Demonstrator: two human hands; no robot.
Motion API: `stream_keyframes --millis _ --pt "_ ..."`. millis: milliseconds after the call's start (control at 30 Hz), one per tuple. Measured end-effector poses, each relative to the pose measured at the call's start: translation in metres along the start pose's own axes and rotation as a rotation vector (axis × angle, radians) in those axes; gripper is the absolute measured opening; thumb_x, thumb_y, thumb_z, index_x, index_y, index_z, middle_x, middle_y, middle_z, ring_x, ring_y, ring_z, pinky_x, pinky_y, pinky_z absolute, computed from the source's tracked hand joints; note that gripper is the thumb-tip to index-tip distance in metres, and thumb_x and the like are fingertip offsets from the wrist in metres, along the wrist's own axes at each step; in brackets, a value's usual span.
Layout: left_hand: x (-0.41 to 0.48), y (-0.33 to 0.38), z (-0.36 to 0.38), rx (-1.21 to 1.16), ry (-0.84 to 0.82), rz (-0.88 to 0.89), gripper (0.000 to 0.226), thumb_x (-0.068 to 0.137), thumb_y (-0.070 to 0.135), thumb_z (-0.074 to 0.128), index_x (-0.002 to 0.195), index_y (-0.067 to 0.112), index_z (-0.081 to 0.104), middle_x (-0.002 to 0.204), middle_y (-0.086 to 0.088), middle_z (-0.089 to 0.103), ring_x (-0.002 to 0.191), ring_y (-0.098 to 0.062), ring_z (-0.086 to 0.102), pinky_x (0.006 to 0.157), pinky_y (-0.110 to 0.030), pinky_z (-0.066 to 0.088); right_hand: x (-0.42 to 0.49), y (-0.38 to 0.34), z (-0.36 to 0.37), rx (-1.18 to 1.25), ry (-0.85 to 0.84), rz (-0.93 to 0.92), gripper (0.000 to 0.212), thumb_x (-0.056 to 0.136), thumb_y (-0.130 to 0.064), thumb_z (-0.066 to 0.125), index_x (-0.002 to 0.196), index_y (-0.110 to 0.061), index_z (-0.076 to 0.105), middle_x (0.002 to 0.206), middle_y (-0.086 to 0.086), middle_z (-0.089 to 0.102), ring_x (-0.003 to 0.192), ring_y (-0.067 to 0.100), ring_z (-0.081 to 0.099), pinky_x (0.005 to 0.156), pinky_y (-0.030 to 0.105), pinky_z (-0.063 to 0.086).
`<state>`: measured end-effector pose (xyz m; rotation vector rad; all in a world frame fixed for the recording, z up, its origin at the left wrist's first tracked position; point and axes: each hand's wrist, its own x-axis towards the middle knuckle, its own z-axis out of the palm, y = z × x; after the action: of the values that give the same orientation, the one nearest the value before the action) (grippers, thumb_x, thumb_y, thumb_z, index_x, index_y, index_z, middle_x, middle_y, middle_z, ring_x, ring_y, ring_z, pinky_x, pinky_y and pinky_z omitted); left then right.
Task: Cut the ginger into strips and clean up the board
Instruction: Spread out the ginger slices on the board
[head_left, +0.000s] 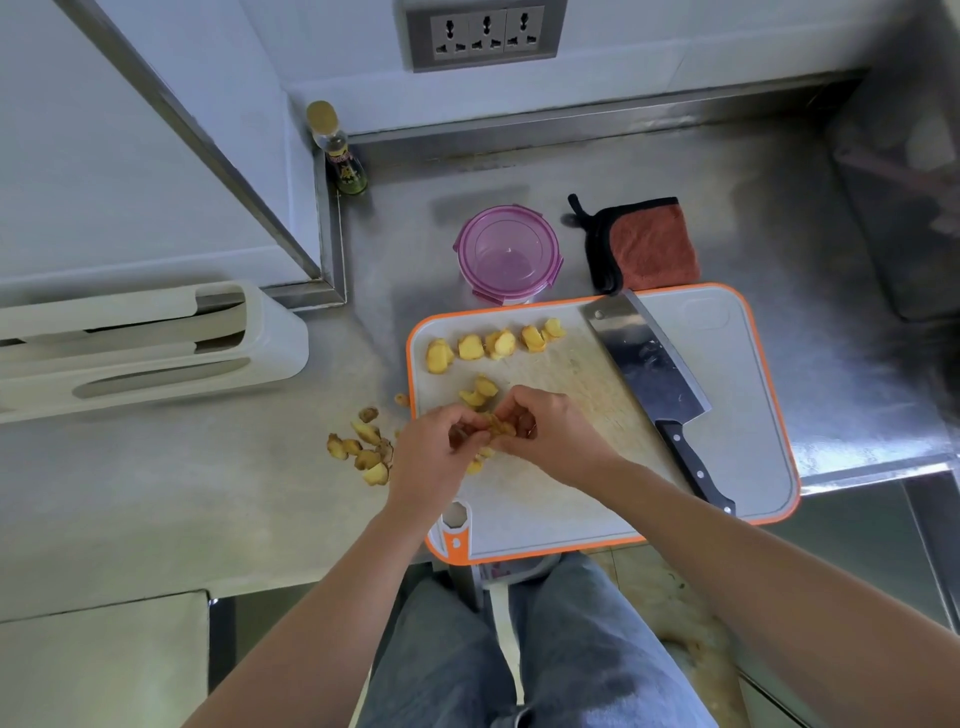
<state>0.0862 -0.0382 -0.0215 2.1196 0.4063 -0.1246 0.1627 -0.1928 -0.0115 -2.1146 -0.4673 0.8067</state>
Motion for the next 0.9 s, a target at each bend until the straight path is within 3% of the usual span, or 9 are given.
stream_keyframes --millis 100,200,300,433,533,667,767,900 --pt "0.001 0.000 -0.002 -0.018 0.006 0.011 0.010 0.087 0.017 0.070 0.096 0.019 0.067 0.081 0.013 0.069 0.075 -0.003 0.065 0.069 -0.033 0.056 0.003 0.000 -0.001 -0.052 -0.016 -0.016 0.014 0.079 -0.015 0.074 0.089 -0.016 0.064 0.074 -0.002 0.058 0.065 0.010 0.049 0.063 0.027 0.047" --pt "0.003 -0.001 -0.005 0.097 0.005 0.085 0.019 0.088 0.018 0.066 0.107 0.023 0.065 0.086 0.012 0.065 0.074 -0.005 0.062 0.064 -0.029 0.053 0.004 -0.001 -0.006 -0.039 0.009 0.011 0.011 0.080 -0.013 0.071 0.087 -0.018 0.063 0.072 -0.006 0.057 0.064 0.006 0.048 0.059 0.018 0.043" --pt "0.005 -0.001 -0.004 0.266 -0.059 0.156 0.013 0.085 0.022 0.071 0.097 0.023 0.072 0.090 0.014 0.055 0.072 -0.007 0.059 0.061 -0.027 0.051 0.004 0.000 -0.014 0.054 0.044 0.080 0.008 0.081 -0.014 0.070 0.084 -0.019 0.065 0.072 -0.007 0.059 0.060 0.002 0.049 0.056 0.014 0.043" --pt "0.005 0.001 0.002 0.363 -0.038 0.163 0.003 0.083 0.026 0.072 0.086 0.026 0.075 0.088 0.014 0.059 0.072 -0.006 0.059 0.056 -0.028 0.051 0.002 0.002 -0.026 0.159 0.065 0.160 0.009 0.082 -0.016 0.071 0.090 -0.015 0.067 0.079 0.003 0.067 0.061 0.006 0.058 0.061 0.024 0.053" --pt "0.005 0.003 0.002 0.344 -0.014 0.143 0.004 0.082 0.026 0.072 0.087 0.026 0.071 0.088 0.014 0.059 0.071 -0.004 0.060 0.058 -0.028 0.052 0.003 0.004 -0.035 0.200 0.087 0.184 0.010 0.083 -0.017 0.072 0.091 -0.015 0.067 0.077 0.002 0.068 0.061 0.008 0.061 0.063 0.025 0.055" --pt "0.004 0.007 0.001 0.332 0.039 0.143 0.012 0.084 0.023 0.069 0.095 0.021 0.064 0.087 0.011 0.056 0.068 -0.005 0.055 0.055 -0.024 0.048 0.013 0.008 -0.038 0.205 0.130 0.220 0.009 0.083 -0.025 0.072 0.089 -0.021 0.067 0.078 0.004 0.070 0.068 0.020 0.065 0.073 0.038 0.056" --pt "0.009 0.011 0.001 0.323 0.073 0.096 0.008 0.087 0.024 0.067 0.094 0.021 0.066 0.086 0.011 0.054 0.062 -0.003 0.047 0.053 -0.023 0.044 0.021 0.005 -0.037 0.151 0.147 0.210 0.010 0.083 -0.030 0.071 0.088 -0.024 0.065 0.077 -0.002 0.069 0.066 0.015 0.064 0.067 0.031 0.053" --pt "0.019 0.021 0.009 0.180 0.119 -0.032 0.010 0.089 0.026 0.065 0.090 0.022 0.073 0.078 0.011 0.063 0.062 -0.005 0.054 0.053 -0.014 0.037 0.027 -0.005 -0.035 0.131 0.133 0.196 0.013 0.086 -0.024 0.070 0.095 -0.017 0.066 0.081 0.000 0.068 0.066 0.009 0.059 0.060 0.015 0.045"
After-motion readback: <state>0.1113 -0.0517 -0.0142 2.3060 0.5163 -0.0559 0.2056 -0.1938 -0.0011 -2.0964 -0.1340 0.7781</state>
